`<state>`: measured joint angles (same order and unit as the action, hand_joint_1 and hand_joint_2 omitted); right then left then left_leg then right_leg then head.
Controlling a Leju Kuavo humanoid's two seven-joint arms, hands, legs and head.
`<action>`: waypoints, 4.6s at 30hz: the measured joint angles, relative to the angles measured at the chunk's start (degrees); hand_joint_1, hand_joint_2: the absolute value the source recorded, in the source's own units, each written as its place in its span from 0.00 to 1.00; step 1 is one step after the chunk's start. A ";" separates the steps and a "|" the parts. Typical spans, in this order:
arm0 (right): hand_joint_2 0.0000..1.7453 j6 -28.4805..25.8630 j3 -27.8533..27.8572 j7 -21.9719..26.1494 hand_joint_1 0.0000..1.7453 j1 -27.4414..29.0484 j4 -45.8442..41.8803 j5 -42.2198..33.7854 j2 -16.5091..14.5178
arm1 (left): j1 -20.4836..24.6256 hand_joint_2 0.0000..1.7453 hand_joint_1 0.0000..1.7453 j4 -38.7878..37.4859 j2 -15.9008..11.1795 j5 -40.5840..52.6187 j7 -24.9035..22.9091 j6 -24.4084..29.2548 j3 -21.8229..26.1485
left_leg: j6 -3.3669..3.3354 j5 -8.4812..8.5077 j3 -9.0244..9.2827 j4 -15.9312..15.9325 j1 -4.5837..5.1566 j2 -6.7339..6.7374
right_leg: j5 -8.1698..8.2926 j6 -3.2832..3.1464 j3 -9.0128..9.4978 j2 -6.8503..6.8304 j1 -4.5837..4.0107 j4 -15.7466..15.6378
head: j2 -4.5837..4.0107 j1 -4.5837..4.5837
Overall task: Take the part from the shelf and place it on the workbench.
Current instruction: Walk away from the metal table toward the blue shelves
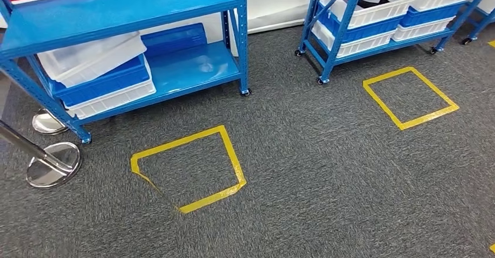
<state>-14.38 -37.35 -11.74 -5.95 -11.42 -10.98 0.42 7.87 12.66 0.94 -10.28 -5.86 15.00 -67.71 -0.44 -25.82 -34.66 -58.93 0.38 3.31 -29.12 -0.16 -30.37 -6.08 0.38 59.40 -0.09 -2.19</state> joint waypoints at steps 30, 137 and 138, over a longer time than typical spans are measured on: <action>0.00 -0.32 0.00 0.92 0.00 0.08 0.05 -0.49 0.17 | -0.04 0.00 0.00 0.00 0.08 -0.70 -0.34 -0.23 0.00 | 0.26 0.14 -0.35 -0.45 -0.12 0.76 | 0.12 0.26 -0.11 0.36 0.03 0.11 | 0.00 -0.40; 0.00 -3.17 -2.29 -1.73 0.00 0.22 0.30 3.50 0.87 | -0.54 0.25 0.00 0.00 -0.51 -1.02 0.27 1.54 0.23 | -1.91 -5.47 5.96 -0.84 0.39 -4.36 | 3.71 -0.12 -6.12 6.38 -0.61 2.27 | 0.00 0.56; 0.00 -3.18 -2.29 -1.69 0.00 0.21 0.30 3.31 0.87 | -0.47 0.50 0.00 0.00 -0.50 -0.90 0.23 1.59 0.22 | -1.63 -5.72 6.15 -0.85 0.41 -4.42 | 3.42 -0.34 -5.90 6.38 -0.70 2.13 | 0.00 0.56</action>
<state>-17.56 -39.65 -13.43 -5.74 -11.11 -7.67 1.29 7.40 12.66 0.44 -11.18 -5.63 16.60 -67.49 -2.07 -31.55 -28.51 -59.78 0.79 -1.10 -25.70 -0.50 -36.27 0.30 -0.32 61.53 -0.09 -1.63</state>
